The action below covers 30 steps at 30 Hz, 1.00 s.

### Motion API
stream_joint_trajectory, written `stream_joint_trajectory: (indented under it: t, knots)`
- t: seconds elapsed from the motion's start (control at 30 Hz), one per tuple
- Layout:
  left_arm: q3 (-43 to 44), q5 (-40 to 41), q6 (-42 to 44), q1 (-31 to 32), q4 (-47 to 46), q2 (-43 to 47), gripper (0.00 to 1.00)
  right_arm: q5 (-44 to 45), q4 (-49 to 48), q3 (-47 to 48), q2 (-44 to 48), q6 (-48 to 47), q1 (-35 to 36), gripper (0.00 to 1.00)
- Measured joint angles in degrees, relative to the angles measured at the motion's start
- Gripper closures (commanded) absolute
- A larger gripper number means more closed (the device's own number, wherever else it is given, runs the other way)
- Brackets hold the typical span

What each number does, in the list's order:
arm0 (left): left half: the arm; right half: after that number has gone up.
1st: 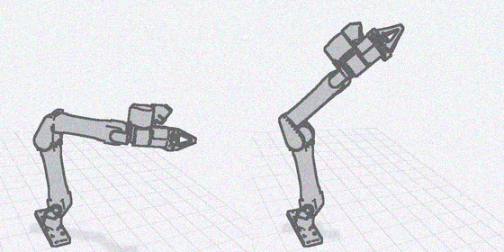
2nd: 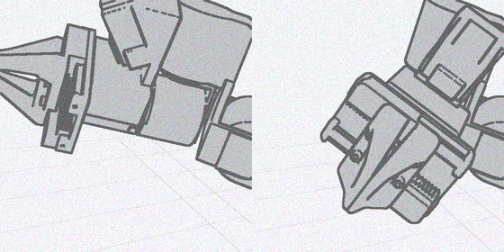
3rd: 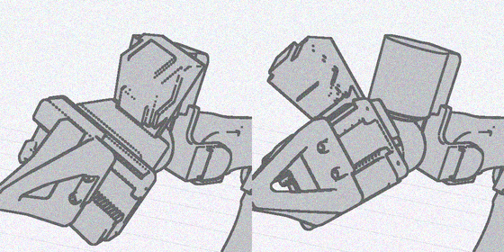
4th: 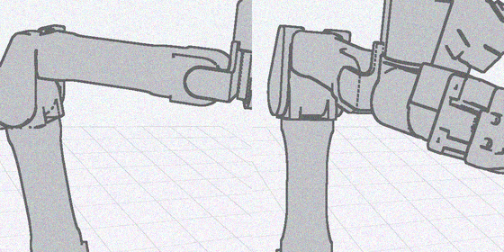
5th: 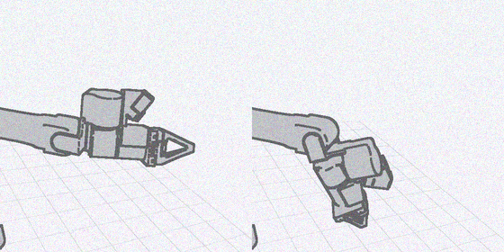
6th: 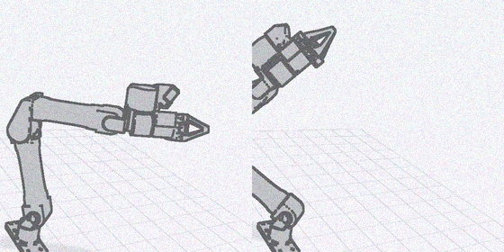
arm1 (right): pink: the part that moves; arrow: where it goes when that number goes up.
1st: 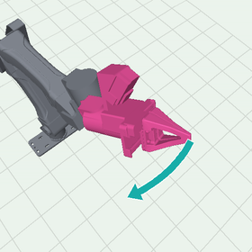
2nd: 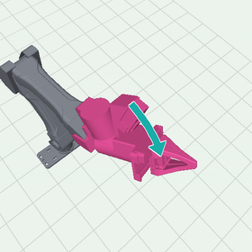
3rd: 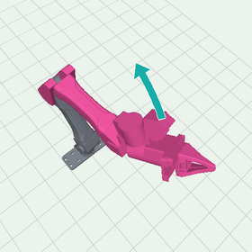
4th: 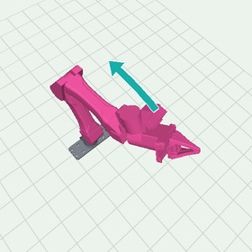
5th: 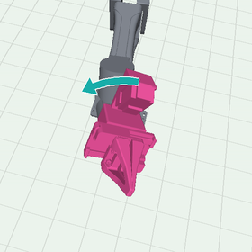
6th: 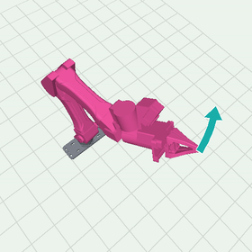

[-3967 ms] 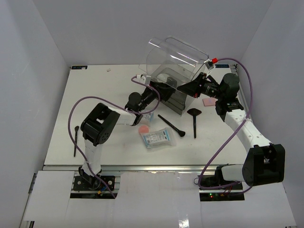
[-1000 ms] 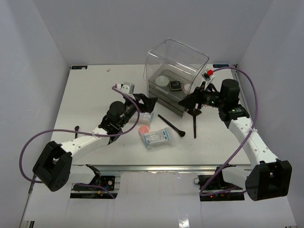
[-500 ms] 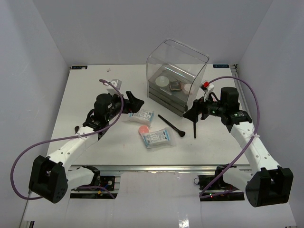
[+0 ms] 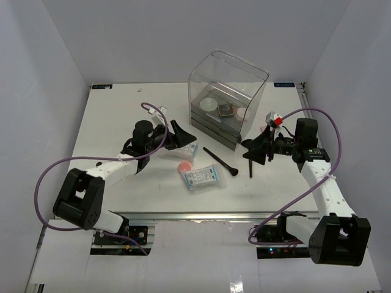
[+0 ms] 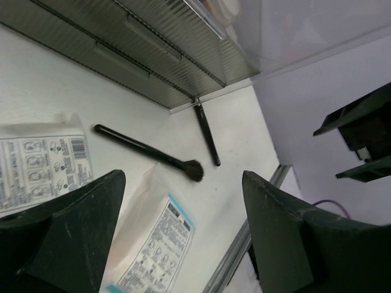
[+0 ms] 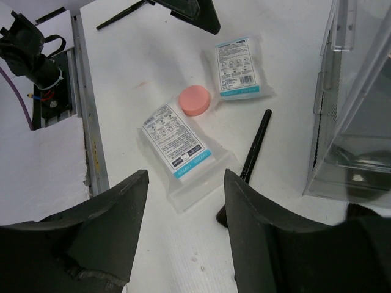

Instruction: Organize the makeup

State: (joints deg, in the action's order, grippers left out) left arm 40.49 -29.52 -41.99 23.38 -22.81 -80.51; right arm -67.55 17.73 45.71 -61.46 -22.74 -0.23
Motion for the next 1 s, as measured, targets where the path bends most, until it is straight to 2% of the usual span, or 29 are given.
stream_joint_trajectory:
  t: [0.17,0.3,0.43,0.7,1.0]
  knots:
    - [0.5,-1.0,-7.4,0.3,-9.5,-8.8,0.24,-4.2,-4.7,-2.8,-1.6,1.4,-3.7,0.48]
    - [4.0,-0.5,-12.2,1.2,-14.5,-17.0,0.32,-5.6,-7.5,-4.9,-1.5,3.3,-5.5,0.49]
    - [8.4,0.7,-16.3,2.4,-19.0,-24.2,0.34,-6.7,-10.1,-6.3,-0.6,5.4,-7.2,0.49]
    - [16.9,2.8,-21.3,3.5,-22.7,-34.1,0.39,-8.1,-14.6,-7.4,0.4,9.7,-9.6,0.49]
    - [20.8,3.9,-23.9,3.5,-23.2,-38.6,0.42,-8.9,-17.1,-8.1,0.7,12.3,-10.3,0.50]
